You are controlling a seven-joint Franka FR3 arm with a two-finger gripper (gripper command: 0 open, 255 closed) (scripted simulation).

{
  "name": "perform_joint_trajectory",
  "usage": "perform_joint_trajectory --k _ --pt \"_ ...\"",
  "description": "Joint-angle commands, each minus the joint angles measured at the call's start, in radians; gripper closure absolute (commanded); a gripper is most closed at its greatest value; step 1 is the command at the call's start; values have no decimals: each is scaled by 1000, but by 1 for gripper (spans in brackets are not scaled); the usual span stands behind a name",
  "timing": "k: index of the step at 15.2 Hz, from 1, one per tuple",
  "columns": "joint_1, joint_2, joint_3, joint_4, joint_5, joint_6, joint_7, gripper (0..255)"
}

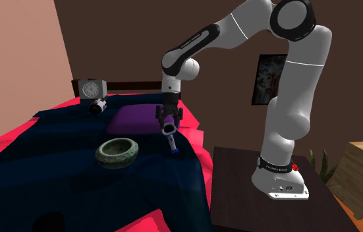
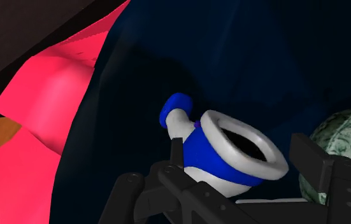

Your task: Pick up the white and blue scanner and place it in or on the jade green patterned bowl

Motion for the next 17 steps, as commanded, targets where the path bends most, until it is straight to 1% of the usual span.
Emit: perform_joint_trajectory --k 1,17 --pt "-1 -14 0 10 -7 -21 12 255" --pt "-8 -102 -3 133 -55 -214 103 255"
